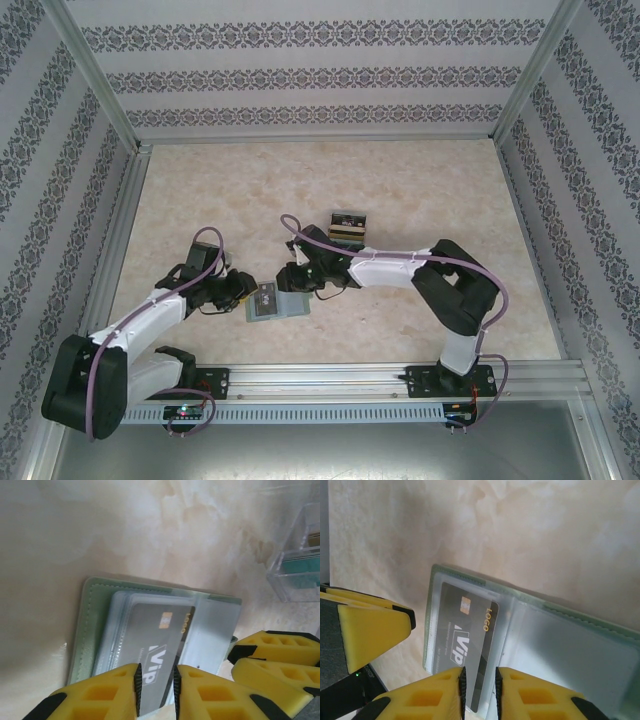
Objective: Take the credit cards out of the card holder
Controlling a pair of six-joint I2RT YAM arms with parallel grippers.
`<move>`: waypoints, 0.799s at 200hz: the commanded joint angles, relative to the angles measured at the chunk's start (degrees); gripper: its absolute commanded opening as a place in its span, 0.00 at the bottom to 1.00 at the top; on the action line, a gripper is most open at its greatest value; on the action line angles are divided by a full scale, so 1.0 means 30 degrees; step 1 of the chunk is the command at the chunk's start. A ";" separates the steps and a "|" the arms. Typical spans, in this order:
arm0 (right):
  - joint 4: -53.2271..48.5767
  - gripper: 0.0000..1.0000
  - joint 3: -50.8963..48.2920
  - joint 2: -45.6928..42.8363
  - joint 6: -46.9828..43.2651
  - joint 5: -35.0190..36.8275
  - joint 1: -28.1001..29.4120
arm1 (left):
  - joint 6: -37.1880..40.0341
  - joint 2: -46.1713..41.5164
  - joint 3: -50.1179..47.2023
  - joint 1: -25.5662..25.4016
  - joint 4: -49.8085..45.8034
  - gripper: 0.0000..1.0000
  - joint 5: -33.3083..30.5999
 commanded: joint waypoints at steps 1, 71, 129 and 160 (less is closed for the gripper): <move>0.0686 0.26 0.0598 0.0701 0.0717 -0.1229 0.0186 | 0.0067 0.0415 -0.0258 -0.0064 0.0430 0.26 0.0111; 0.0477 0.26 0.0759 0.1705 0.0943 -0.1873 0.0114 | 0.0267 0.1749 -0.0258 -0.0074 0.0504 0.26 0.0234; 0.0726 0.25 0.0960 0.2253 0.1094 -0.2544 0.0107 | 0.0299 0.2369 -0.0224 -0.0120 0.0799 0.26 0.0396; 0.0819 0.22 0.1041 0.2544 0.1184 -0.2728 0.0083 | 0.0307 0.2375 -0.0224 -0.0151 0.0799 0.25 0.0379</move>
